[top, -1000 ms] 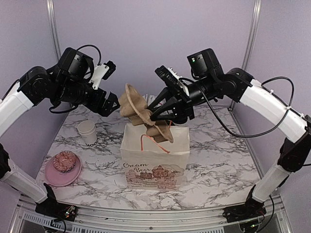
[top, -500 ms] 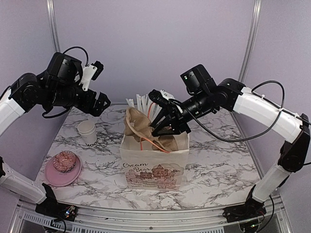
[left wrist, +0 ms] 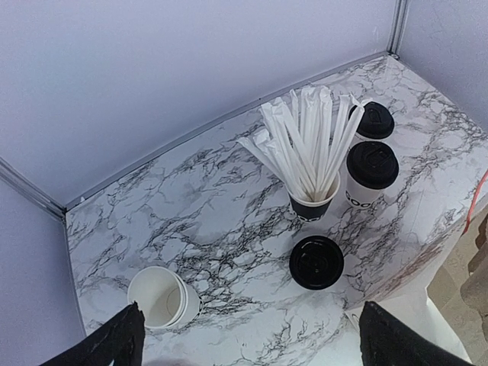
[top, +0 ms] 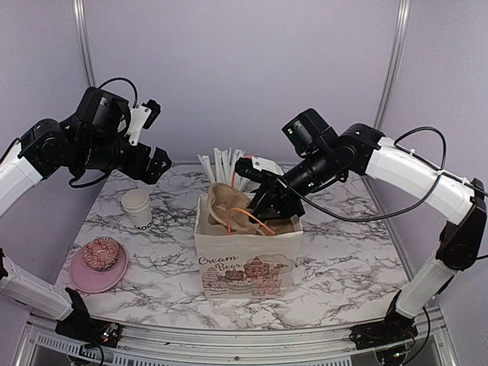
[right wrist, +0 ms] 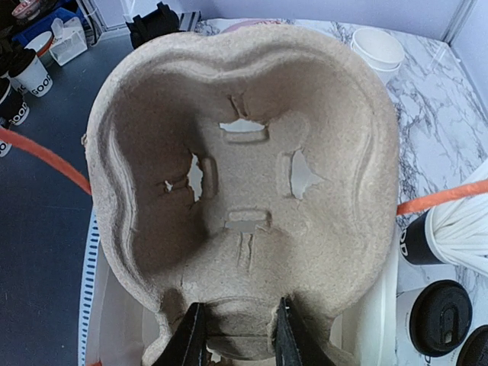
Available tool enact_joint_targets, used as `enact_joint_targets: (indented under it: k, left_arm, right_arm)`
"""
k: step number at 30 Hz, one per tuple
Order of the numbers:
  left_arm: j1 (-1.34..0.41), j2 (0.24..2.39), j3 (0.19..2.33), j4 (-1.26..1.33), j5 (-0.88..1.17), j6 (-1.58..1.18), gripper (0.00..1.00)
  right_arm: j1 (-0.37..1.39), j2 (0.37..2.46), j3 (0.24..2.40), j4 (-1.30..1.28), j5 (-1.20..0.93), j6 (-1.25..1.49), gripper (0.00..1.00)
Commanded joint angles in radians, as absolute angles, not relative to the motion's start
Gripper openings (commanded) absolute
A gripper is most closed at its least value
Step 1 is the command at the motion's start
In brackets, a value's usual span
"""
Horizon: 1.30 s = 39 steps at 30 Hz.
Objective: Pack the takeout coffee
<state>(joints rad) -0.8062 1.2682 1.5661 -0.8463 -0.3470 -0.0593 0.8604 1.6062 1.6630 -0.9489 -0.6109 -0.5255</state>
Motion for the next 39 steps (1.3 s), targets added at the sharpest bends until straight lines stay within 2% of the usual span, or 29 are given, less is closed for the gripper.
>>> enact_joint_targets:
  k: [1, 21, 39]
  left_arm:
    - [-0.791, 1.273, 1.566, -0.808, -0.327, -0.043, 0.99]
    - [-0.747, 1.327, 1.558, -0.777, -0.252, -0.031, 0.99]
    - [-0.734, 1.31, 1.477, -0.733, -0.202, -0.043, 0.99]
  right_arm:
    - [0.864, 1.624, 1.669, -1.026, -0.533, -0.533, 0.26]
    - [0.916, 1.653, 1.627, -1.173, -0.348, -0.646, 0.25]
    - [0.964, 1.752, 1.504, -1.125, -0.235, -0.645, 0.25]
